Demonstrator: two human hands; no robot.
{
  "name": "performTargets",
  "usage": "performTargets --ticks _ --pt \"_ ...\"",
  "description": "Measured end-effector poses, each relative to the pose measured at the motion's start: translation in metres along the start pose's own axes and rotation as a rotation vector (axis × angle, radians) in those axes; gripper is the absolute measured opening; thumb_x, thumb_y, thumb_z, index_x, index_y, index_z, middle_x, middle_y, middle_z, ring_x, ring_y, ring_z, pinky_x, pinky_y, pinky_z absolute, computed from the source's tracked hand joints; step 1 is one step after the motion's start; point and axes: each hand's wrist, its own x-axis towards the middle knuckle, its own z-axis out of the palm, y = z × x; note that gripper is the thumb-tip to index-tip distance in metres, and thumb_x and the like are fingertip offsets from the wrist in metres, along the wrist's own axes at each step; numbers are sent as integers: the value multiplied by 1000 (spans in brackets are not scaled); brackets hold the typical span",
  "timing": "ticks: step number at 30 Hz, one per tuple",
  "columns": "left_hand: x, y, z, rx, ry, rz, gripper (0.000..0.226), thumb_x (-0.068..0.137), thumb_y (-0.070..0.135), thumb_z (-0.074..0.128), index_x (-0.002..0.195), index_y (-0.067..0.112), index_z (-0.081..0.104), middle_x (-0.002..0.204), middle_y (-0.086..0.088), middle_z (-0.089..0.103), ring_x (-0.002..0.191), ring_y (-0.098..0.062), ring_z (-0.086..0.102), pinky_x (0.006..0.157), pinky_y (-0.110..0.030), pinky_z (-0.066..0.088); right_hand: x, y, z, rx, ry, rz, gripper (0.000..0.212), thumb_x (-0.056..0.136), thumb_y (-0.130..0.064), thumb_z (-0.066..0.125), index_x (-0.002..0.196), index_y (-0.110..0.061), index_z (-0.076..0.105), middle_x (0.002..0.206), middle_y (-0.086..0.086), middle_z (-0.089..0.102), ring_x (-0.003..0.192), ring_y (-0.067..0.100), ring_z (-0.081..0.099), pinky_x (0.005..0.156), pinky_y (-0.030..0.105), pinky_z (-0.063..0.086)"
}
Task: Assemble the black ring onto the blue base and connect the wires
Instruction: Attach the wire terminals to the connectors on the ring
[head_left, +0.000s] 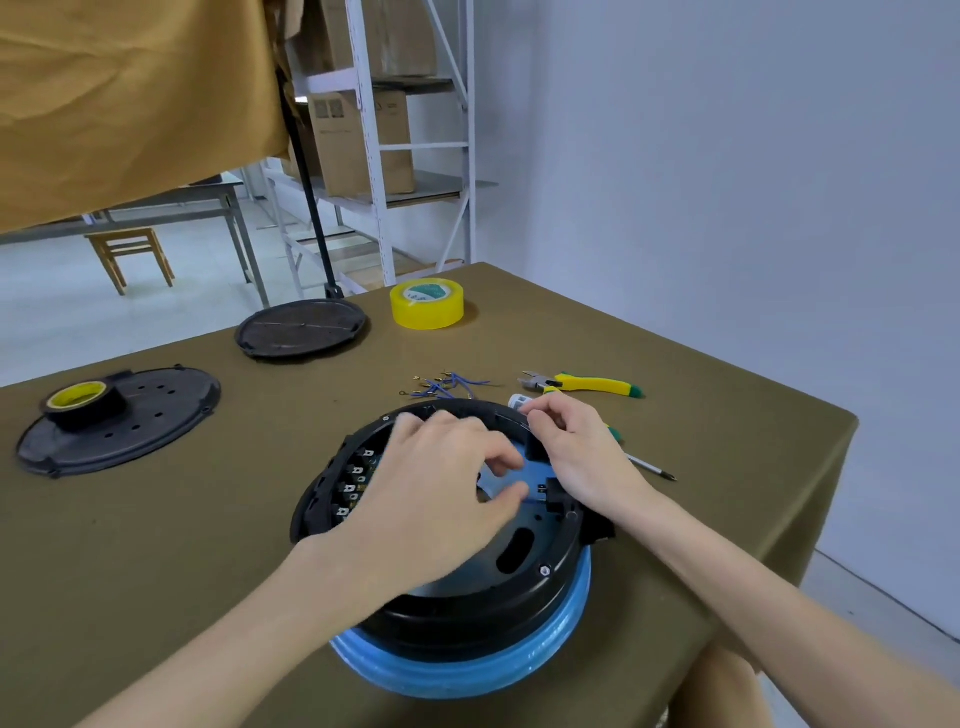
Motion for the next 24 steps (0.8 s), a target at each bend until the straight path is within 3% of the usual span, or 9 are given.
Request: performTargets --ticks 4,7,10,12,14,17,19,21,24 --pt "-17 -32 -12 -27 165 -101 9 97 39 64 101 42 72 107 28 59 112 -2 47 101 -29 22 1 -1 -3 -13 -34 14 21 109 -19 45 110 -12 65 66 -15 46 42 0 40 45 13 32" --pt "-18 -66 -22 -210 97 -243 22 102 33 61 121 43 67 126 28 54 121 -4 46 111 -34 29 4 -1 -6 -18 -86 69 23 108 -26 47 104 -10 64 60 -14 50 43 2 38 47 16 30" --pt "-19 -83 -22 -398 -13 -301 33 104 31 58 136 41 57 137 24 54 128 -2 51 110 -31 42 20 -14 -14 -108 -186 87 34 104 -36 54 78 -14 54 52 -13 43 45 7 36 47 19 31" --pt "-19 -88 -18 -507 -6 -328 40 105 25 59 143 37 55 138 22 58 125 3 54 105 -26 45 45 -26 -12 -210 -211 64 39 102 -37 55 72 -13 60 57 -7 57 50 8 46 53 21 41" --pt "-18 -90 -14 -521 43 -346 43 104 19 60 144 34 55 136 23 60 121 9 55 101 -18 44 78 -33 -1 -258 -215 59 35 100 -29 56 79 -3 68 72 7 70 64 16 58 68 31 51" --pt "-18 -93 -12 -531 65 -345 43 103 14 59 141 35 56 128 30 59 113 24 52 91 -5 42 118 -37 30 -389 -265 55 33 98 -23 55 72 -4 56 83 14 65 72 23 56 68 30 46" --pt "-19 -95 -10 -548 68 -350 42 103 15 59 139 37 56 128 29 60 113 25 51 95 -10 45 134 -34 50 -571 -304 46 33 98 -28 56 70 -11 48 95 14 67 81 27 60 73 34 49" --pt "-19 -98 -10 -568 79 -353 41 103 15 59 139 35 56 128 28 61 114 24 51 97 -11 44 141 -30 63 -725 -336 37 34 98 -33 59 72 -17 44 92 8 56 87 30 57 74 36 45" --pt "-17 -99 -8 -582 81 -348 42 103 15 60 141 32 56 130 26 61 116 21 52 97 -11 42 145 -27 66 -773 -302 22 19 94 -19 60 78 -13 54 87 9 59 87 32 61 74 37 47"
